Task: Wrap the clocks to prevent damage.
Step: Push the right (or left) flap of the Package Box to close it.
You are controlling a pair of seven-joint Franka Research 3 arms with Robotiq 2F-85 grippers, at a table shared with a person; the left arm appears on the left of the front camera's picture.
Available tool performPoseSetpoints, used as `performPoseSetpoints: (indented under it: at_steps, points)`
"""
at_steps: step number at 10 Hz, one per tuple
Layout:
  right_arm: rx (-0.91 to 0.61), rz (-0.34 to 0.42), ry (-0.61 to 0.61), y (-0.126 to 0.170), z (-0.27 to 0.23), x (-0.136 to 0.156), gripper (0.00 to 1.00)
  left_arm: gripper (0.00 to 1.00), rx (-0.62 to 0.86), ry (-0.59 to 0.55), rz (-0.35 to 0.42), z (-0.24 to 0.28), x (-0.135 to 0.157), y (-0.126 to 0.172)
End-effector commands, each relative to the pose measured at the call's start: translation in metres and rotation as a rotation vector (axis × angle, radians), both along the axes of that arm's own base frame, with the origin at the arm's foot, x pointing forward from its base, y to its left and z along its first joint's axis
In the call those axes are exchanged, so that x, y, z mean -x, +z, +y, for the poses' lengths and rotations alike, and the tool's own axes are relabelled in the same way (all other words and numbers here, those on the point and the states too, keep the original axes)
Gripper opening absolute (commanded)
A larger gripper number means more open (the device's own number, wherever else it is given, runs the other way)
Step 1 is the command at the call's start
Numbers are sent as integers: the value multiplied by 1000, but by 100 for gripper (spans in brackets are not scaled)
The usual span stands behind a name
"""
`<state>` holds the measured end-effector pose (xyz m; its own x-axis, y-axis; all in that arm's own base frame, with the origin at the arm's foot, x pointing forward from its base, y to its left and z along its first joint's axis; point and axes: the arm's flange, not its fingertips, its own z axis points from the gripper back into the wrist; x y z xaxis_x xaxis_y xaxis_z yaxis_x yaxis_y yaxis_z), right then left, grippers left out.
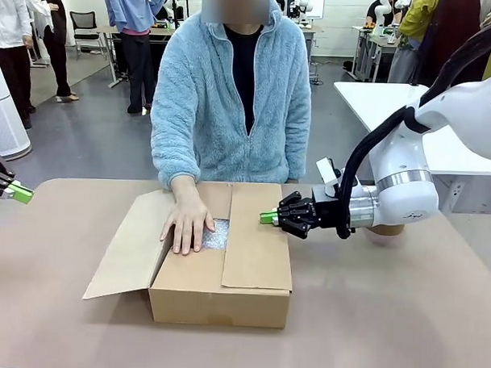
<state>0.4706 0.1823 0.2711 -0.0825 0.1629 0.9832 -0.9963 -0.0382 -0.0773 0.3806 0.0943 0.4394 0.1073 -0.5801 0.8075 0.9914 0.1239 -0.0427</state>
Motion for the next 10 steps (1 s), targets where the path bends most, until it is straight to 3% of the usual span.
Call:
performPoseSetpoints:
  at_steps: [1, 2, 3, 10]
  points:
    - [103, 10, -20, -22, -10, -4, 1, 0, 22, -2, -13, 0, 0, 0]
    - [84, 10, 27, -20, -11, 0, 1, 0, 22, -2, -13, 0, 0, 0]
    - [1, 1, 0, 0, 0, 0, 1, 0, 22, -2, -13, 0, 0, 0]
    - [1, 1, 0, 0, 0, 0, 1, 0, 22, -2, -13, 0, 0, 0]
